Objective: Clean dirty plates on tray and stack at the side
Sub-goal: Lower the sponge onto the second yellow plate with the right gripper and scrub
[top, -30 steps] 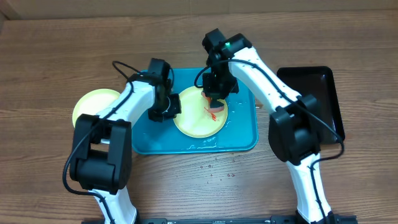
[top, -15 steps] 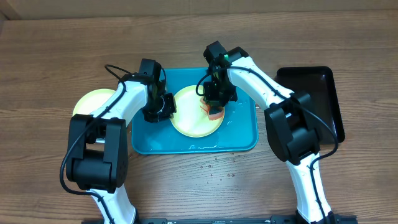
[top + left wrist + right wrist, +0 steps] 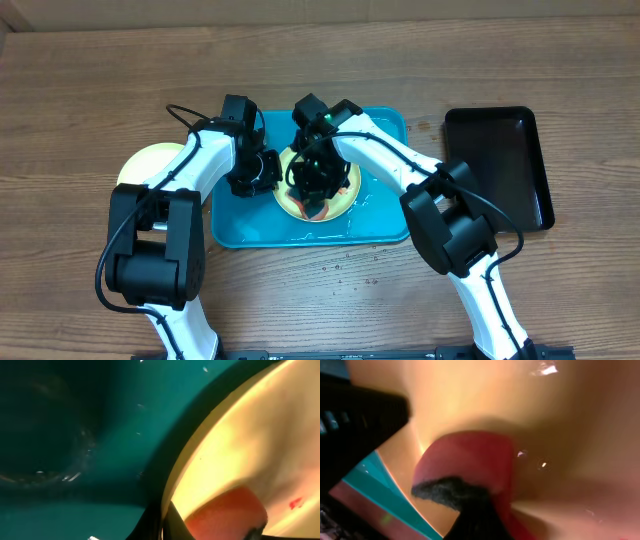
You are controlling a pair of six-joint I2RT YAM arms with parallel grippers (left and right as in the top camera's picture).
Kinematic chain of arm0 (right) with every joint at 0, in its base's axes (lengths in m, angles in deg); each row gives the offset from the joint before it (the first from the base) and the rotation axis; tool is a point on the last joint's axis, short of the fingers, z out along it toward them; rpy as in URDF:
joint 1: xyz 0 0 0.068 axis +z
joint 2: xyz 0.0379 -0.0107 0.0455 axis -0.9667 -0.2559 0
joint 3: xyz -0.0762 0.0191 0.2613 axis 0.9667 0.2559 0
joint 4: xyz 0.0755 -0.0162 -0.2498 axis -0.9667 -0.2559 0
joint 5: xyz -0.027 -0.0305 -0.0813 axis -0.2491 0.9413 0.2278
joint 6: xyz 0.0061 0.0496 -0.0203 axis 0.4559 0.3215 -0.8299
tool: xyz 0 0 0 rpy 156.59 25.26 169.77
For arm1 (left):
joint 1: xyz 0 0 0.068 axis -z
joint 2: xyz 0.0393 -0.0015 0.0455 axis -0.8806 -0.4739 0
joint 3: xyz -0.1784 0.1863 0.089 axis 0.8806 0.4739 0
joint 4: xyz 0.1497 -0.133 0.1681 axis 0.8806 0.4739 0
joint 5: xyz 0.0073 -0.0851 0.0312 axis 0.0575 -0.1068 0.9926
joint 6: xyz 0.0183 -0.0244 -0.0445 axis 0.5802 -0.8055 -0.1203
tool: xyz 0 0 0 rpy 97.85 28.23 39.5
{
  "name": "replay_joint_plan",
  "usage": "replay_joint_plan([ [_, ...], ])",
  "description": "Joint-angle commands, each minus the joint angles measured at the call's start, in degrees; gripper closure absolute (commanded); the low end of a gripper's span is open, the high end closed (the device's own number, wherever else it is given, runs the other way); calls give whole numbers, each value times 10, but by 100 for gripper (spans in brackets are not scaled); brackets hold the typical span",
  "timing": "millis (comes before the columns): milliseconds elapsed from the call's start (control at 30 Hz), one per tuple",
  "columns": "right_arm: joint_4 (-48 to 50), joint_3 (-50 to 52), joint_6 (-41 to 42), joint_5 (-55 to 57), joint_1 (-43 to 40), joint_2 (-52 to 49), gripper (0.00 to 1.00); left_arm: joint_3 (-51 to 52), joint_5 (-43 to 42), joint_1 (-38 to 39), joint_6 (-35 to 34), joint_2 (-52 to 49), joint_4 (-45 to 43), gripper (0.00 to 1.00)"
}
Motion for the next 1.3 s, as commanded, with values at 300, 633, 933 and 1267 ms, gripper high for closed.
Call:
replay_joint_plan([
  [300, -19, 13, -48, 116, -114, -20, 96, 7, -6, 0, 16, -10, -3, 96],
  [633, 55, -31, -93, 125, -116, -20, 96, 7, -4, 0, 22, -10, 7, 96],
  [933, 133, -43, -91, 29, -99, -20, 96, 7, -5, 0, 23, -10, 8, 96],
  [1267, 120, -91, -91, -163, -103, 8, 96, -6, -4, 0, 47, -10, -8, 96],
])
